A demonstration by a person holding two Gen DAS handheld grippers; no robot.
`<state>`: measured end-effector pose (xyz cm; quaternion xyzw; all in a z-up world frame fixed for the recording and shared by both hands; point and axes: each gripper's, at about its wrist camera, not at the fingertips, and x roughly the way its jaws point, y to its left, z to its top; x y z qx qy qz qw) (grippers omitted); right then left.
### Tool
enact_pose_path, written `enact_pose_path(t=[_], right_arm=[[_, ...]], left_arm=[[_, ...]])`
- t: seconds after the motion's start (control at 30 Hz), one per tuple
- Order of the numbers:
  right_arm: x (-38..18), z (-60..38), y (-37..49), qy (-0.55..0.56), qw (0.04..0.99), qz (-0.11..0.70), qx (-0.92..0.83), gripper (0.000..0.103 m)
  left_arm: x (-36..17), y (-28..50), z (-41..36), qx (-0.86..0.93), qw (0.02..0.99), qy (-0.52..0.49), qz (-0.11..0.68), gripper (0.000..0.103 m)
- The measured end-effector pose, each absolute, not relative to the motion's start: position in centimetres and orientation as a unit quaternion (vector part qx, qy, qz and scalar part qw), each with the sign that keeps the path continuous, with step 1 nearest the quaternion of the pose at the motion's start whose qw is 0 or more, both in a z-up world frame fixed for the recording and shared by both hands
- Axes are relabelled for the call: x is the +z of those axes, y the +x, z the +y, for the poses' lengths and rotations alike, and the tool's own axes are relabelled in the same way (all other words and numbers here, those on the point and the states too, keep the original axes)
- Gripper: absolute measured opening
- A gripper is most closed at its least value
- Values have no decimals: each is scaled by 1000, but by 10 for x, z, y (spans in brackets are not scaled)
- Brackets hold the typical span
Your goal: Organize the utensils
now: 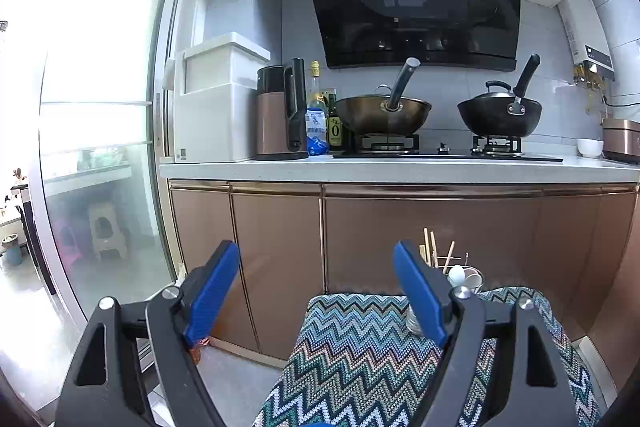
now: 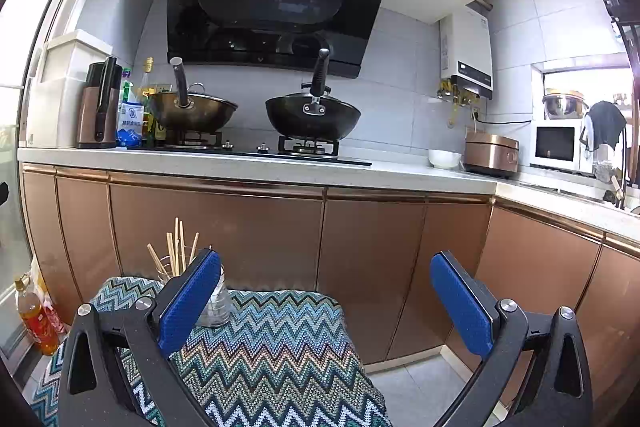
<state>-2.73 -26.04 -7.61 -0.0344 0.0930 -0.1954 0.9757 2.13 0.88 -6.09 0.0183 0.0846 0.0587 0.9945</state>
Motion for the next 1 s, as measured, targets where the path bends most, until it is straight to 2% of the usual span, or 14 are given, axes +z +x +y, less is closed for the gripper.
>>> enact_pose_path(t=[1.0], right_arm=[[-82,-249,-26,-45,976,102,-189,103]], left_arm=[[-67,19,5,57,994,23,94,79]])
